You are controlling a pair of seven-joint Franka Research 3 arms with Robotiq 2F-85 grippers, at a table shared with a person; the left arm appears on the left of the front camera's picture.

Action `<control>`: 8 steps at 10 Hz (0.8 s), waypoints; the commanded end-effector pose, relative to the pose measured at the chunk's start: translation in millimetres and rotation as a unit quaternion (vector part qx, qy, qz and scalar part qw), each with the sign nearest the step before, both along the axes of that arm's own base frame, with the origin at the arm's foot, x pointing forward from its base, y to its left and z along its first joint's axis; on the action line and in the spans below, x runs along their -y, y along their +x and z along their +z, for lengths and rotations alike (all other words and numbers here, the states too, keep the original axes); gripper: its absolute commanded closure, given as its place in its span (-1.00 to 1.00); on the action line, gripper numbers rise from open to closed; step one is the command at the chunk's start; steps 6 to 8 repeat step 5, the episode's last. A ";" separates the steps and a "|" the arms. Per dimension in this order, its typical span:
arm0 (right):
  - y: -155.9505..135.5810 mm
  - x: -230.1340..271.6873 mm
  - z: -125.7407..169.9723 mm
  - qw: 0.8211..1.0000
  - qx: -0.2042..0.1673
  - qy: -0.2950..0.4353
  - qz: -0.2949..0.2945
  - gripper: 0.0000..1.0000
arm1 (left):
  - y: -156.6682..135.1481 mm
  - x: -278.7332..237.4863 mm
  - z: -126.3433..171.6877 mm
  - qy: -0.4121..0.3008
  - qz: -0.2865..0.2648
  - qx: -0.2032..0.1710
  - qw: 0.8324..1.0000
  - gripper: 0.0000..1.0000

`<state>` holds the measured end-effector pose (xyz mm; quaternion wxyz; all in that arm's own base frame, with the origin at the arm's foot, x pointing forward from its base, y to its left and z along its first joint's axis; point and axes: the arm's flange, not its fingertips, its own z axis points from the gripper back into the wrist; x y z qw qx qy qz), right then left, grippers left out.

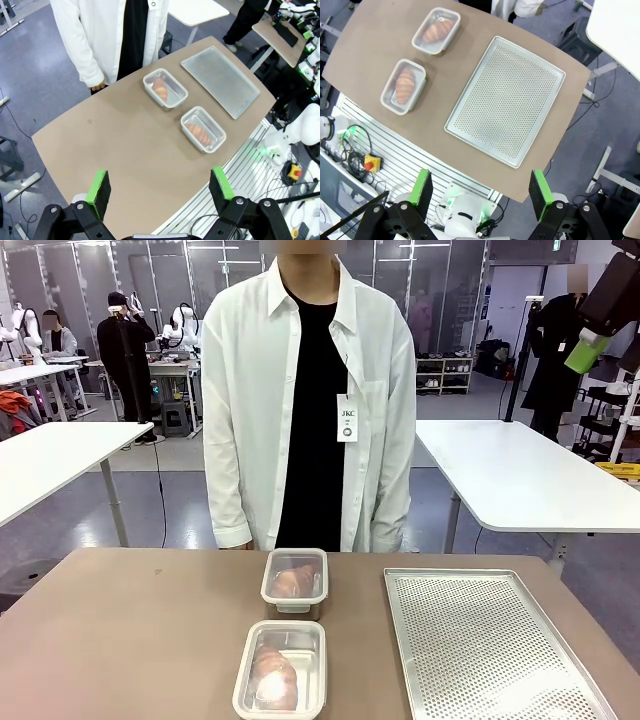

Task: Place the bread into the airtight container.
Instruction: Pick up a Butter Roll and place it into an empty Airtight Container.

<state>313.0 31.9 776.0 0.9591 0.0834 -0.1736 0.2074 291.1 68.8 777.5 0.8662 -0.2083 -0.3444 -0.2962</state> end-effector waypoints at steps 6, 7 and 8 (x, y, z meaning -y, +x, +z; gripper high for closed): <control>0.4 0.3 1.3 1.000 -0.003 0.003 0.001 -0.93 | -0.7 1.1 0.7 -0.001 -0.005 0.002 1.000 -1.00; 0.4 0.3 1.3 1.000 -0.003 0.003 0.001 -0.93 | -0.7 1.1 0.7 -0.001 -0.005 0.002 1.000 -1.00; 0.4 0.3 1.3 1.000 -0.003 0.003 0.001 -0.93 | -0.7 1.1 0.7 -0.001 -0.005 0.002 1.000 -1.00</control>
